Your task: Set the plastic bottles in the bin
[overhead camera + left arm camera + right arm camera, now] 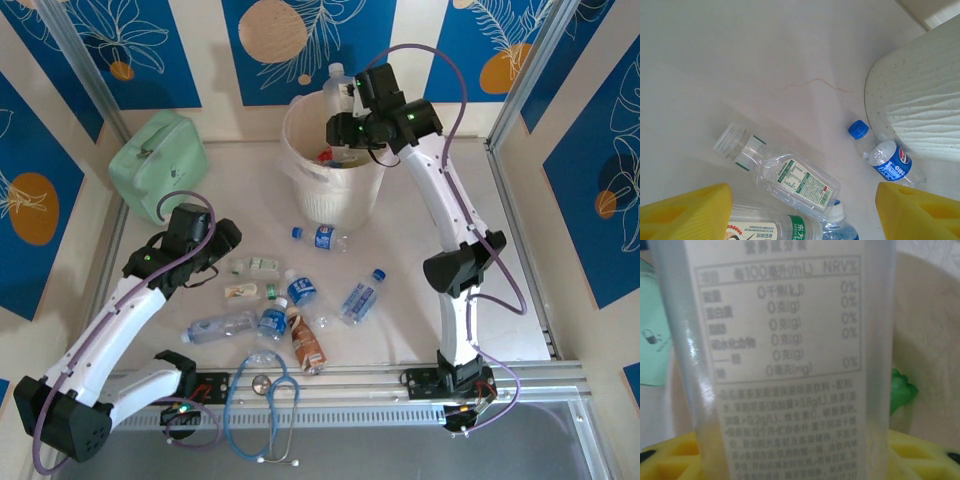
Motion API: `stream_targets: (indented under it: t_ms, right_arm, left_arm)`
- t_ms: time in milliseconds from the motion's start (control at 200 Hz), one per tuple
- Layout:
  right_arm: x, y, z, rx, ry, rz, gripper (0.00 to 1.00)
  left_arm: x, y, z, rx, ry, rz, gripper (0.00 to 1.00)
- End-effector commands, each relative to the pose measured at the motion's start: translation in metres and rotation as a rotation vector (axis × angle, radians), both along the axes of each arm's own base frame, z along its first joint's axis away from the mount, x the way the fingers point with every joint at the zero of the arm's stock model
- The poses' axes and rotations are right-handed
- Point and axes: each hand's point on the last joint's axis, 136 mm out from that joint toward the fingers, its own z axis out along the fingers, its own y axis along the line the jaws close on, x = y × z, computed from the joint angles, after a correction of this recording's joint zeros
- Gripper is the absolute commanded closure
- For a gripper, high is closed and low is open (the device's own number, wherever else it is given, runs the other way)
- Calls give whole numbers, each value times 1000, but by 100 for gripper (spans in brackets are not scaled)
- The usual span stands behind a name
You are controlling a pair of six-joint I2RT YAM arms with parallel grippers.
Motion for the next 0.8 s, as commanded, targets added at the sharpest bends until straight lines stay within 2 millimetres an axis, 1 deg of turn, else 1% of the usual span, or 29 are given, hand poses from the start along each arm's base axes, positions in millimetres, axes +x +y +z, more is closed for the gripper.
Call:
stream_targets:
  t_ms: [0,95,170,325,440,530,610,735,795]
  right_arm:
    - [-8,-2,11,34,1,9,31]
    - [-7,-3,12,38,-5,5,23]
    - [-8,-4,17,45,-14,5,20]
    - [-13,-7,28,50,-38,-1,19]
    - [-23,-10,42,44,-72,-3,19]
    - [-39,-12,56,49,-98,1,19]
    - [-57,-13,61,41,-116,13,19]
    - [-93,-17,67,43,-147,32,19]
    - [-110,-22,61,47,-140,35,18]
  left_arm:
    - [-2,8,-6,27,24,20,24]
    - [-2,7,-8,26,27,16,24]
    - [-1,6,-8,23,28,14,24]
    - [-2,7,-8,25,28,13,24]
    - [-4,9,-8,34,31,12,24]
    - [-8,11,-8,46,38,13,24]
    - [-16,18,-9,68,51,23,24]
    - [-40,38,-12,115,103,88,24]
    - [-54,48,-13,127,138,130,24]
